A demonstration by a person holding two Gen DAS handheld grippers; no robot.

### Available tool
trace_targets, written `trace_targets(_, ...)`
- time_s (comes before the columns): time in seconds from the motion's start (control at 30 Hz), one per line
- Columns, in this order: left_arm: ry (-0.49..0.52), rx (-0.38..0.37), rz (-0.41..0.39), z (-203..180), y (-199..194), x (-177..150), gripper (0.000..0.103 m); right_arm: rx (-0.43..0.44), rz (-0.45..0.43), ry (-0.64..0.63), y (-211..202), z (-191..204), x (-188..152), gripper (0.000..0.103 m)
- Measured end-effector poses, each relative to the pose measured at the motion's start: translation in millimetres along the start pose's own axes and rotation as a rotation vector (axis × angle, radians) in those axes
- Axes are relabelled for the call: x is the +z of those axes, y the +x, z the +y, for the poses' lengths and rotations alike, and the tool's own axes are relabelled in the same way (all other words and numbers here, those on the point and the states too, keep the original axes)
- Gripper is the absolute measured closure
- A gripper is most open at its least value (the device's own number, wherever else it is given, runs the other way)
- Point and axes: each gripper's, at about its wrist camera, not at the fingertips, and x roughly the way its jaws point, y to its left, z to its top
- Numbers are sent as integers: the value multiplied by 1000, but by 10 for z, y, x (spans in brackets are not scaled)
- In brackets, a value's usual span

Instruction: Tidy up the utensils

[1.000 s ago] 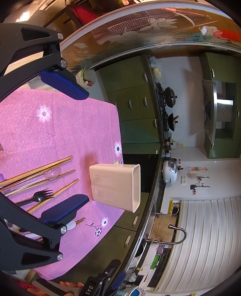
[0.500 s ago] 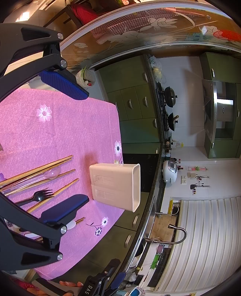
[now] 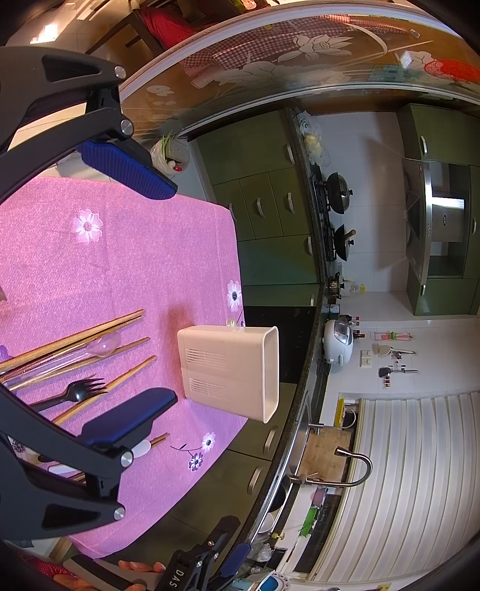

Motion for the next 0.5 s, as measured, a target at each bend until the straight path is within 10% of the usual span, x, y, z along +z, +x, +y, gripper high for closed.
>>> trace_targets(0.5,1,1,1,-15,-16,9,6,0,1,0,3,3,-1,4)
